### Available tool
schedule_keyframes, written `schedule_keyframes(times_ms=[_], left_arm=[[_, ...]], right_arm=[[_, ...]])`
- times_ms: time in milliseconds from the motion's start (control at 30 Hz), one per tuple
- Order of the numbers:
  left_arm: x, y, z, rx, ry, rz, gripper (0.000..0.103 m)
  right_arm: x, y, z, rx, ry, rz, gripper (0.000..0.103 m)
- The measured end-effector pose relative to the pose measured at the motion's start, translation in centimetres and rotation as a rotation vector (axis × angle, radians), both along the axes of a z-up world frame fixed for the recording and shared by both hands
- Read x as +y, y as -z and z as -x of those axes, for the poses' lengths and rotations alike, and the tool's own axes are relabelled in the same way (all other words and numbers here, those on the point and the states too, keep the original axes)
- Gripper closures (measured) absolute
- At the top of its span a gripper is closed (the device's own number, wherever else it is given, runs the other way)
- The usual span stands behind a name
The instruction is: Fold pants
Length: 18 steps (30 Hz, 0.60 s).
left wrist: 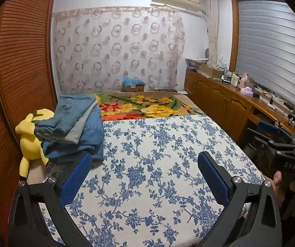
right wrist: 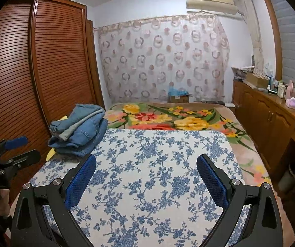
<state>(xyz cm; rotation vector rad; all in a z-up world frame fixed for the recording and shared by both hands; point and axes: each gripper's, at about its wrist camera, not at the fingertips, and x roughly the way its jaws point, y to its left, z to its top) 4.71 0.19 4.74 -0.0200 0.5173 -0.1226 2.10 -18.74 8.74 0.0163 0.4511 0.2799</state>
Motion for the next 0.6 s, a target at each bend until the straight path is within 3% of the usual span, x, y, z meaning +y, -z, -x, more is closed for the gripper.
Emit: schedule_keyframes(times_ms=[300, 600], left_arm=[[0.2, -2.7, 1.4, -0.071, -0.005, -0.006, 0.0], [0.3, -3.3, 2.2, -0.091, -0.009, -0.005, 0.0]], right_arm=[[-0.3, -1.0, 1.2, -0.067, 0.017, -0.009, 0.005], [0.0, -0.2, 1.1, -0.107, 0.026, 0.001, 0.005]])
